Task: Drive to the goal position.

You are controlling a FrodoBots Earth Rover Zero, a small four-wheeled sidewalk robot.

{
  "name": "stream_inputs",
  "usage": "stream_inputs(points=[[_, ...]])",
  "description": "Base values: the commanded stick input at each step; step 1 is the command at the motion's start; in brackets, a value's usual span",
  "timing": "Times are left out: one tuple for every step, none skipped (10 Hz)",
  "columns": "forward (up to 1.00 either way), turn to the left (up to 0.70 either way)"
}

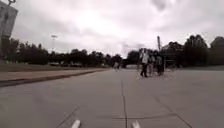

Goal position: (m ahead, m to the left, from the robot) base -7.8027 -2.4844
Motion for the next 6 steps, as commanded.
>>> stream_inputs(points=[[1.0, 0.0], [1.0, 0.0], [1.0, 0.0], [1.0, 0.0], [1.0, 0.0], [1.0, 0.0]])
